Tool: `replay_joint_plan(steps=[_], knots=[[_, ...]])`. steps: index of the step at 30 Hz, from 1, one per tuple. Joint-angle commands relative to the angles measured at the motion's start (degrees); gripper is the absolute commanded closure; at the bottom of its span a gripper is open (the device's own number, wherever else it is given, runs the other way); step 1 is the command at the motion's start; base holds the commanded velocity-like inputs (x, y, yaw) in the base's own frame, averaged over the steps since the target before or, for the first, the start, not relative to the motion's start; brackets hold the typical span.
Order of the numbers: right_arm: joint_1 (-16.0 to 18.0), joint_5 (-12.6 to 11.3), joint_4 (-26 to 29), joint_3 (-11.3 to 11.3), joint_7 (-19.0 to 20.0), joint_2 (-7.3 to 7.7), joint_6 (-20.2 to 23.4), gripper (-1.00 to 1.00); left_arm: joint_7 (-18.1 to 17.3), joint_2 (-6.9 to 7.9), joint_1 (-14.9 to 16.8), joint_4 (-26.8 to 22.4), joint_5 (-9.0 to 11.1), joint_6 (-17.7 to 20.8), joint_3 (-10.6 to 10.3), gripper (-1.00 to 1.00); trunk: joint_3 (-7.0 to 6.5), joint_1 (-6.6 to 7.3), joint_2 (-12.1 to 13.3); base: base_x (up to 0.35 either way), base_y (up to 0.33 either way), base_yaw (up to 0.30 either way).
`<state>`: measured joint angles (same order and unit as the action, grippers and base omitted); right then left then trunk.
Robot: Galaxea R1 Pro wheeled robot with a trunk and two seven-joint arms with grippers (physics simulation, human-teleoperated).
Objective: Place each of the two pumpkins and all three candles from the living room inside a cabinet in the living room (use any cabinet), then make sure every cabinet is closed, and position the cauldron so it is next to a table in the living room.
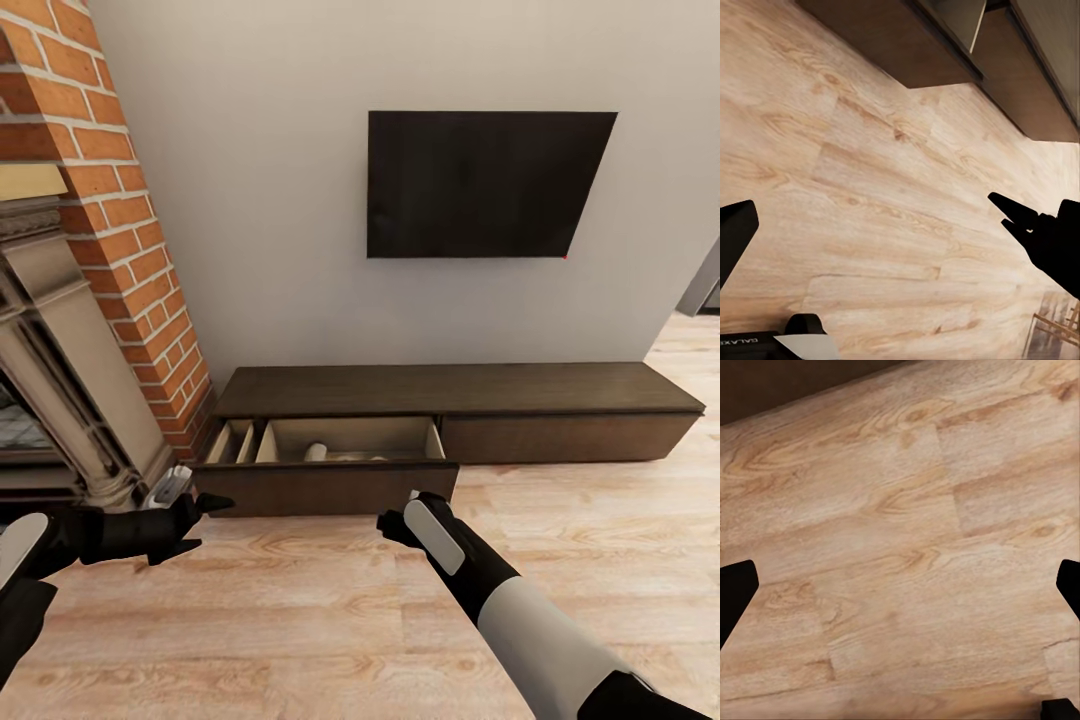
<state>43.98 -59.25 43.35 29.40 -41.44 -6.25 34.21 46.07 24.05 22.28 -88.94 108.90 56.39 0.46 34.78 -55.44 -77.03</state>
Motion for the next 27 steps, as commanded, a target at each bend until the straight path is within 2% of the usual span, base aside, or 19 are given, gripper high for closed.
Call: replay_joint_plan(steps=[1, 8, 15, 18, 21, 22, 24, 26, 27], knots=[[0.06, -0.41, 0.06, 0.17, -0.47, 0.01, 0.12, -1.00, 0.60, -0.05, 0.04, -0.09, 0.57, 0.12, -0.02, -1.00, 0.06, 0.00, -0.04, -0.019, 0.000, 0.000], [0.06, -0.35, 0.05, 0.21, -0.42, -0.07, 0.17, -1.00, 0.62, -0.23, 0.04, -0.23, 0.43, 0.09, -0.48, -1.00, 0.06, 0.00, -0.04, -0.003, 0.000, 0.000], [0.06, -0.35, 0.06, 0.22, -0.41, -0.07, 0.15, -1.00, 0.82, -0.23, 0.04, -0.26, 0.22, 0.02, -0.58, -1.00, 1.31, -1.53, -2.84, 0.000, 0.000, 0.000], [0.06, -0.35, 0.06, 0.22, -0.42, -0.07, 0.09, -1.00, 0.91, -0.25, 0.04, -0.37, -0.51, -0.01, -0.56, -1.00, 1.85, -2.19, -4.05, 0.000, 0.000, 0.000], [0.06, -0.34, 0.06, 0.22, -0.45, -0.07, 0.07, -1.00, 1.25, -0.39, 0.06, -0.42, -3.02, -0.04, -0.68, -1.00, 2.39, -2.85, -5.25, 0.000, 0.000, 0.000], [0.06, -0.37, 0.06, 0.22, -0.46, -0.07, 0.04, -1.00, 1.36, -0.48, 0.10, -0.39, -4.74, -0.06, -0.83, -1.00, 2.57, -3.07, -5.65, 0.000, 0.000, 0.000], [0.06, -0.36, 0.06, 0.22, -0.47, -0.07, -0.06, -1.00, 1.40, -0.74, 0.18, -0.43, -6.87, -0.10, -1.03, -1.00, 2.93, -3.51, -6.45, 0.000, 0.000, 0.000], [0.06, -0.25, 0.06, 0.22, -0.48, -0.06, -0.25, -1.00, 1.24, -1.60, 0.25, -0.57, -11.20, -0.10, -1.33, -1.00, 3.29, -3.95, -7.25, 0.000, 0.000, 0.000], [0.06, -0.16, 0.06, 0.22, -0.48, -0.07, -0.27, -1.00, 1.23, -1.77, 0.27, -0.58, -12.25, -0.11, -1.44, -1.00, 3.47, -4.17, -7.66, 0.000, 0.000, 0.000]])
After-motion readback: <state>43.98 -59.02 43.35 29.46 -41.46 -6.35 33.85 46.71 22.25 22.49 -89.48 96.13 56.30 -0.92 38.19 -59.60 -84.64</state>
